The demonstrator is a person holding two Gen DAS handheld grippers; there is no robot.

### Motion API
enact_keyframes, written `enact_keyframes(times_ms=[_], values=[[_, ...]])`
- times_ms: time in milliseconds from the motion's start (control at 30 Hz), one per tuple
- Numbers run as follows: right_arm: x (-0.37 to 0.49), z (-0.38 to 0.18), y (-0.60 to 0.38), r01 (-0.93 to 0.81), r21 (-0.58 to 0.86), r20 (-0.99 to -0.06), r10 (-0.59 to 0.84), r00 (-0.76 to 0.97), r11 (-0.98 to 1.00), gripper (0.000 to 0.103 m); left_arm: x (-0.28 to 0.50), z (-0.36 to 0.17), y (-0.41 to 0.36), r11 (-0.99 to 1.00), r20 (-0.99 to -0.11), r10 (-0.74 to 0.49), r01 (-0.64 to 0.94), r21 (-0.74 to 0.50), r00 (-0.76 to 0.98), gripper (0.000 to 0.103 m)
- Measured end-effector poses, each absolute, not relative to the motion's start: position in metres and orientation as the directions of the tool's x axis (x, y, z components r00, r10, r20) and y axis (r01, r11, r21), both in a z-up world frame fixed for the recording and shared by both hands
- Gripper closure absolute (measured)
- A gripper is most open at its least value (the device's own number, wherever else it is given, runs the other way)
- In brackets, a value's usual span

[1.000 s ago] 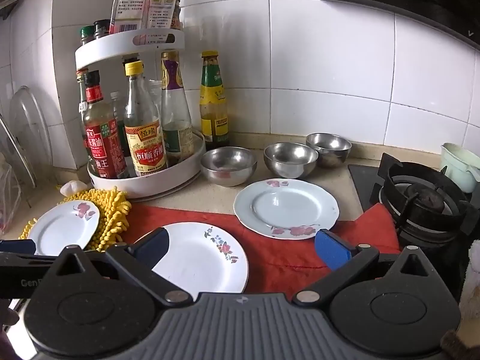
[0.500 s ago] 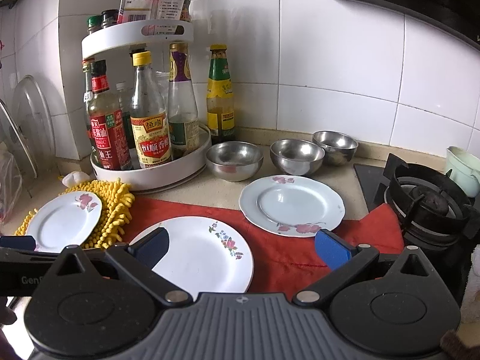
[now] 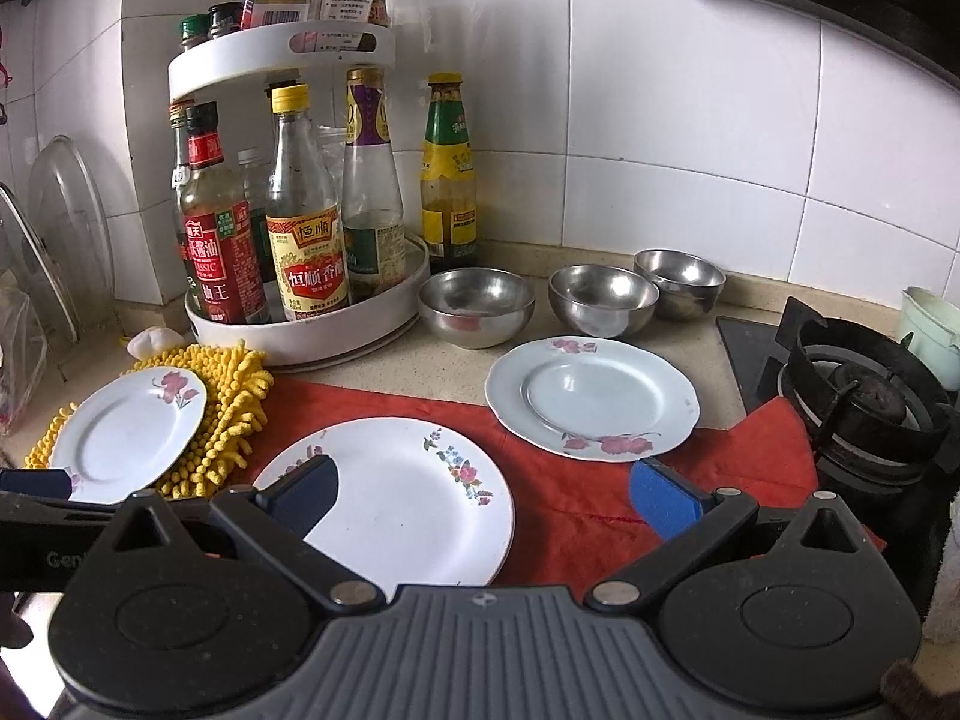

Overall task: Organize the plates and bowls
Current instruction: 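Move both grippers toward the large floral-rim plate on the red cloth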

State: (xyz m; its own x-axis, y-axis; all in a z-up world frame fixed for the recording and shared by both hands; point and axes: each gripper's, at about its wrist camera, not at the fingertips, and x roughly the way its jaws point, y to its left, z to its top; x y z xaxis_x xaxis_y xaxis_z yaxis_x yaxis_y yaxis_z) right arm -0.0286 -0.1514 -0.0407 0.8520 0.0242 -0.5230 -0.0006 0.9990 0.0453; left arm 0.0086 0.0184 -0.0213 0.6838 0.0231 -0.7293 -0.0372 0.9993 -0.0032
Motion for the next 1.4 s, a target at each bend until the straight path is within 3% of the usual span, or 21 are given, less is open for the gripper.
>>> enact_keyframes(times_ms=[367,1400], values=[[-0.025,-0.046,-0.150,0.003,0.033,-0.550,0.016,0.835,0.999,0.003,0.012,-0.030,0.021,0.998,-0.778,0.002,-0.048,-0.035,0.628,0.000],[-0.024,-0.056,-0.149,0.008,0.040,-0.593,0.017,0.805,0.999,0.003,0.015,-0.042,0.022,0.998,-0.812,-0.003,-0.049,-0.039,0.583,0.000]])
